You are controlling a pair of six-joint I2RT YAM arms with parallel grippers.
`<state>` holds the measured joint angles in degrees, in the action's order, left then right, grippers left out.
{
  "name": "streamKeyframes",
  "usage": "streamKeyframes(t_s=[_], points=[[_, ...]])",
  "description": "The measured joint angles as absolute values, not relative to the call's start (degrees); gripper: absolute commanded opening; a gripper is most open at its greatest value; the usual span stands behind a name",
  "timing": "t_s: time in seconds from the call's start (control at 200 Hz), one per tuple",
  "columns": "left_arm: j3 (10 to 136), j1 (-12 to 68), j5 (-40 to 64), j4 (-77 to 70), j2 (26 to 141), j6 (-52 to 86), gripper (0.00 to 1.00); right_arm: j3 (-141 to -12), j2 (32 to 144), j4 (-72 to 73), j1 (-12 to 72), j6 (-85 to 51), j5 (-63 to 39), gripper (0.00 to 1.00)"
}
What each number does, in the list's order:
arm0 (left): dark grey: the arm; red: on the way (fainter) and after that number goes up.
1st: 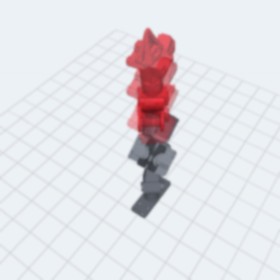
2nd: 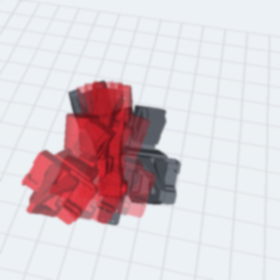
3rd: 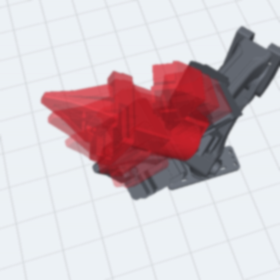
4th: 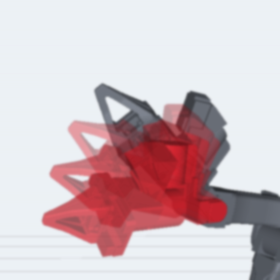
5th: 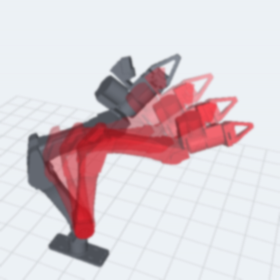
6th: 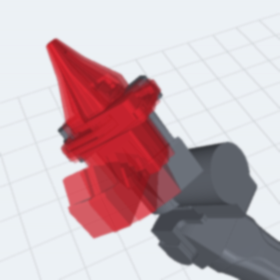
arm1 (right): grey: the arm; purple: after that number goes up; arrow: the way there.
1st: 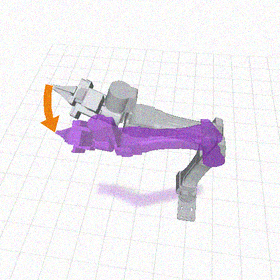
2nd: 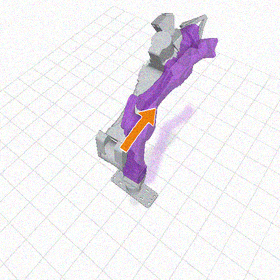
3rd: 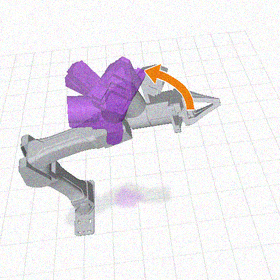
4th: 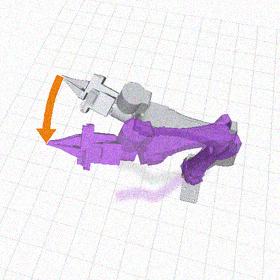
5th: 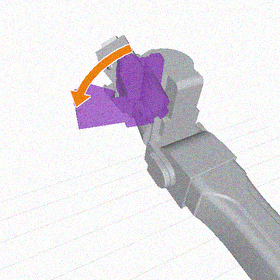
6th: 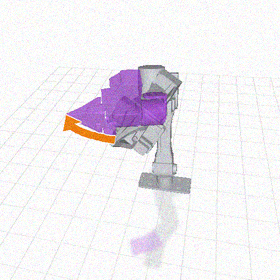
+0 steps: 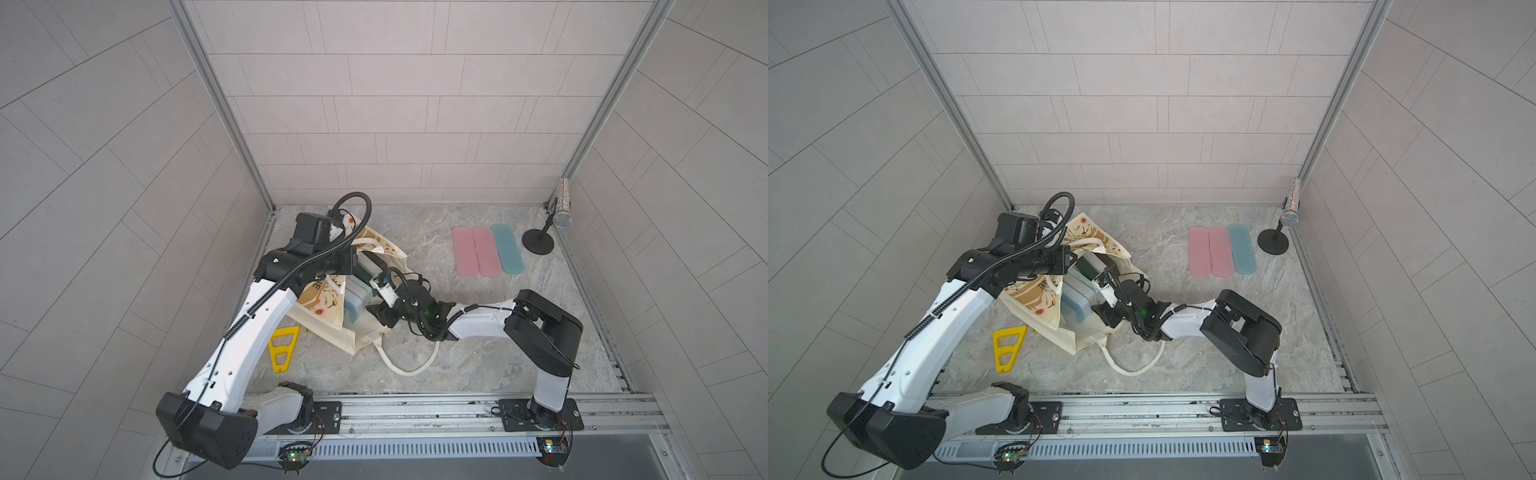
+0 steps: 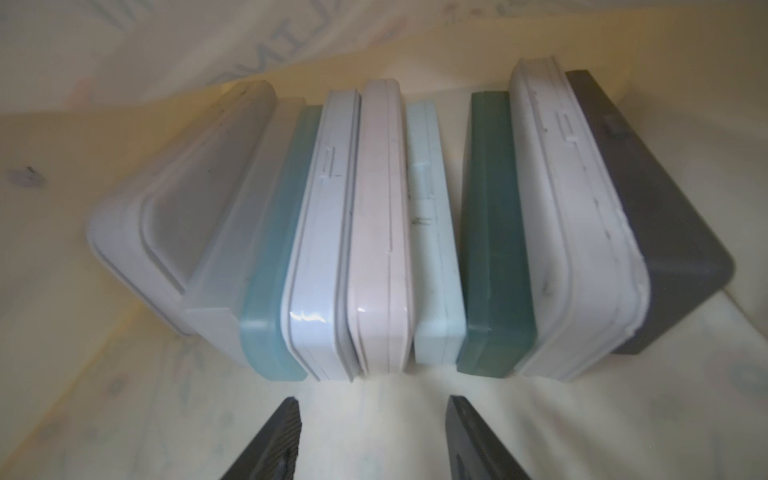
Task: Take out the pencil case from the canvas bag
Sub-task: Pick up the pencil case from the canvas bag.
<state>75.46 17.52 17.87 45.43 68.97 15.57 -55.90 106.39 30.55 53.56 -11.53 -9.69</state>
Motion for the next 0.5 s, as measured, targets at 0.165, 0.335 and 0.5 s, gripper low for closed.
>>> streamKeyframes(t_s=[0.165,0.335,0.5], points=[[75.5,17.5,17.9,45.5,69.0,15.6,0.00,-57.5,106.4,30.3,54.4,-11.4,-10.1,0.48],[75.5,17.5,17.9,45.6,69.0,15.6,0.00,-59.0,107.8,30.1,56.3,-11.6,-10.5,0.51],[75.5,17.5,17.9,45.7,69.0,15.6,0.00,-61.8,110.7,29.1,57.0,-11.6,-11.2,0.51]])
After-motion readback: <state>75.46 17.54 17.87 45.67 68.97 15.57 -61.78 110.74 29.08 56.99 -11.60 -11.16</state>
